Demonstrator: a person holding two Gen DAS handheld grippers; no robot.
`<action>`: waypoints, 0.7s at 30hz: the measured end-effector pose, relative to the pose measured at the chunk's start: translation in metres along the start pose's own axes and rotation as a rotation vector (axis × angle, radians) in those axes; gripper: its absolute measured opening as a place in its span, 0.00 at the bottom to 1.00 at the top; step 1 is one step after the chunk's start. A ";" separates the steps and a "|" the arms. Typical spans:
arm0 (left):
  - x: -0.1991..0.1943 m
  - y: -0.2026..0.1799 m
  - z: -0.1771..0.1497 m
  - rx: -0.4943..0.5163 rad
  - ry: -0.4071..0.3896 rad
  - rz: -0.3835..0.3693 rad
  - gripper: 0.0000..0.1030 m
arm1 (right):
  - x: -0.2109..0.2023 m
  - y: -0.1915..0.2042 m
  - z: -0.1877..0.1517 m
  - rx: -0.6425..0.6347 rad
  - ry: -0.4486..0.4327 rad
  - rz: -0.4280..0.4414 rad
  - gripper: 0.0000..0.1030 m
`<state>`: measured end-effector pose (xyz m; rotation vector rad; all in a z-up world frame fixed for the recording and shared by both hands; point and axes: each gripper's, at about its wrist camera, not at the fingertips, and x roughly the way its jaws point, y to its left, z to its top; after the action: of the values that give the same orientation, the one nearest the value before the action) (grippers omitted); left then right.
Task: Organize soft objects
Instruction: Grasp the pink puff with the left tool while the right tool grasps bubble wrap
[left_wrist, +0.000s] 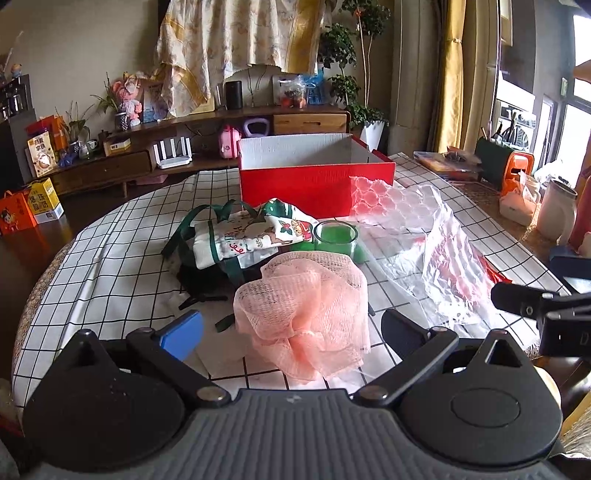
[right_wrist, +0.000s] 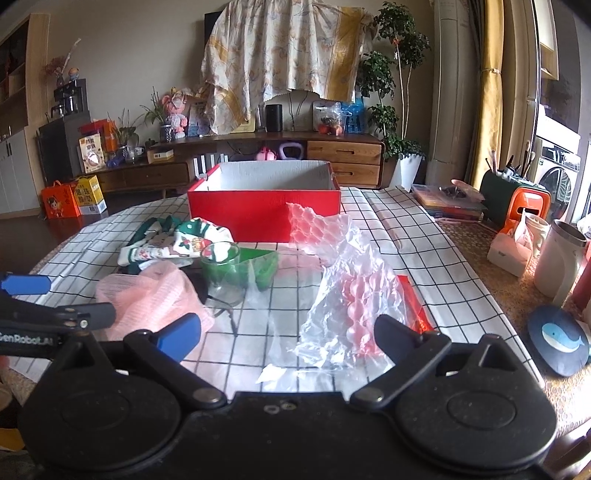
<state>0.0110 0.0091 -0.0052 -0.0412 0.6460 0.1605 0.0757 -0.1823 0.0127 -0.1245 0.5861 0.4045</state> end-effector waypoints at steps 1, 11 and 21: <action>0.004 0.000 0.001 0.003 0.004 -0.001 1.00 | 0.005 -0.004 0.002 0.003 0.004 -0.005 0.96; 0.035 -0.009 0.010 0.065 0.039 -0.014 1.00 | 0.053 -0.029 0.022 -0.010 0.030 -0.040 0.94; 0.065 -0.007 0.010 0.069 0.096 0.004 1.00 | 0.128 -0.050 0.053 -0.026 0.071 -0.090 0.94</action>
<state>0.0695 0.0120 -0.0365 0.0187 0.7468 0.1409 0.2200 -0.1731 -0.0156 -0.1901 0.6424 0.3214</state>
